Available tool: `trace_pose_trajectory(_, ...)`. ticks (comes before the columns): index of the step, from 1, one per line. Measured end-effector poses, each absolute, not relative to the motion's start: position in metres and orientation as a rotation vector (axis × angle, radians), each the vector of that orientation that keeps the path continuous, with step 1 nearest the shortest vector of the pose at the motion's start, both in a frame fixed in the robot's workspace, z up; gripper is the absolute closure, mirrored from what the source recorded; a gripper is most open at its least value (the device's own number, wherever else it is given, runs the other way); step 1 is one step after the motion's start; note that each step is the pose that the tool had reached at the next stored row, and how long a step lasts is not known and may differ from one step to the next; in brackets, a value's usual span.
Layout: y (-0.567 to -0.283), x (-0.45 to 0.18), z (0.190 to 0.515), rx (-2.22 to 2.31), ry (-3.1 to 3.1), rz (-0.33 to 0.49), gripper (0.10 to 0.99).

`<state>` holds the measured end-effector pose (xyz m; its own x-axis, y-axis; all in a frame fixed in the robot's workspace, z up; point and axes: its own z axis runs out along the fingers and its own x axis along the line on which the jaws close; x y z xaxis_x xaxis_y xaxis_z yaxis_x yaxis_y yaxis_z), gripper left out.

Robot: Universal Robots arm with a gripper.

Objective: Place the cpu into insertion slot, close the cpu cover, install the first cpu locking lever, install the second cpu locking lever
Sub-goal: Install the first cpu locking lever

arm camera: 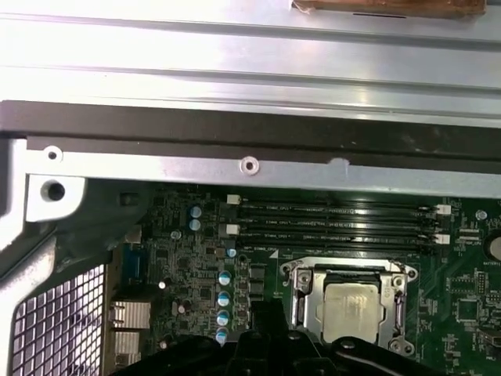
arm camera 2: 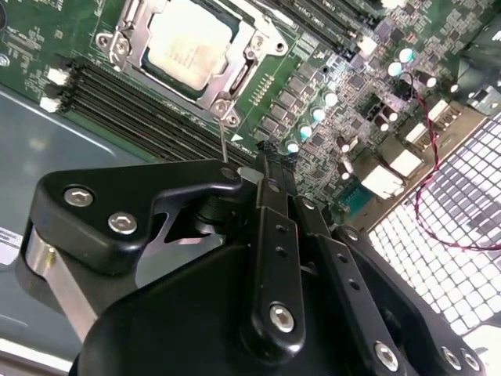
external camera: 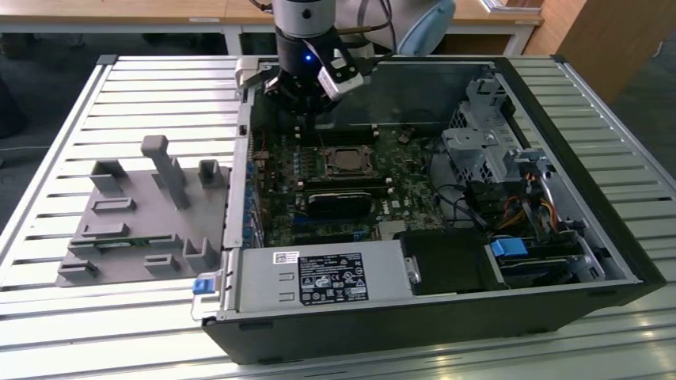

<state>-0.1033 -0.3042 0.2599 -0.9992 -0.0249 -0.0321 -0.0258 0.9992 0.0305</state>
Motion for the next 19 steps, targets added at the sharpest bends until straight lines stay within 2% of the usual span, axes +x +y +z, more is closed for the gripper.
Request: trace_pose_trajectory(19,-0.291,-0.100,0.255,-0.039,3.109,0.048,0.980)
